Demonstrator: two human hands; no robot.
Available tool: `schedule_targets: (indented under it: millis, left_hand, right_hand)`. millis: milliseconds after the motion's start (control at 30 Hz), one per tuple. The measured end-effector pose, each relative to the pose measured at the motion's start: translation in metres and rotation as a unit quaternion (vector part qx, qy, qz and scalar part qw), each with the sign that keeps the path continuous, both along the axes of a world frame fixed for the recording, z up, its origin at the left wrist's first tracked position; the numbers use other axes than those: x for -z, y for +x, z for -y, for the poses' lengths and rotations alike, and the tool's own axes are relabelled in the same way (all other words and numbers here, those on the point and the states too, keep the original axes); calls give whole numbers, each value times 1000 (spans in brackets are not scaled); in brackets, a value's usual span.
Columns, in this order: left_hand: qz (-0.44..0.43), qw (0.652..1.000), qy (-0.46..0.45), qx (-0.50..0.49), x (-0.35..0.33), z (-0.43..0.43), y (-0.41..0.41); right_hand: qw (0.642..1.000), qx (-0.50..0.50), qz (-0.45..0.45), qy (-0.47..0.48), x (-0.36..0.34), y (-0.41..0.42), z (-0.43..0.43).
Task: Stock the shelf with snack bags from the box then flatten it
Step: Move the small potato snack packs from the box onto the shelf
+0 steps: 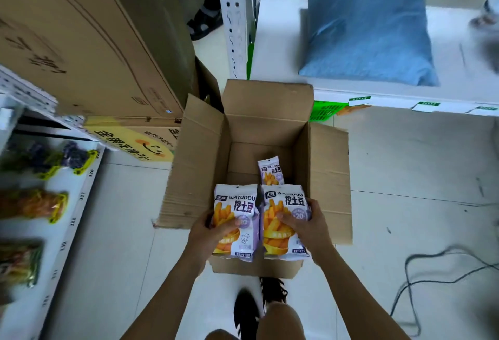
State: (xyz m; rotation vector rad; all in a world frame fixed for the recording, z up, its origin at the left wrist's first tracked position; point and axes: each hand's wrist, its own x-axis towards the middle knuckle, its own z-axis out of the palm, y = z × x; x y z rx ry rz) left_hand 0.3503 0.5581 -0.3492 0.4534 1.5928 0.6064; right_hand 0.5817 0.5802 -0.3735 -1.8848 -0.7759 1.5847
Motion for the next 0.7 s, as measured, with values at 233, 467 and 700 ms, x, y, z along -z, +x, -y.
schedule_targets:
  millis: [233, 467, 700]
  left_hand:
    - [-14, 999, 23, -25, -96, 33, -3]
    - [-27, 997, 59, -53, -184, 72, -9]
    - [-55, 983, 115, -136, -258, 127, -14]
  right_hand:
    - [999, -2, 0, 36, -97, -4, 25]
    - [996, -1, -3, 84, -186, -11, 55]
    - [988, -66, -12, 142, -265, -29, 80]
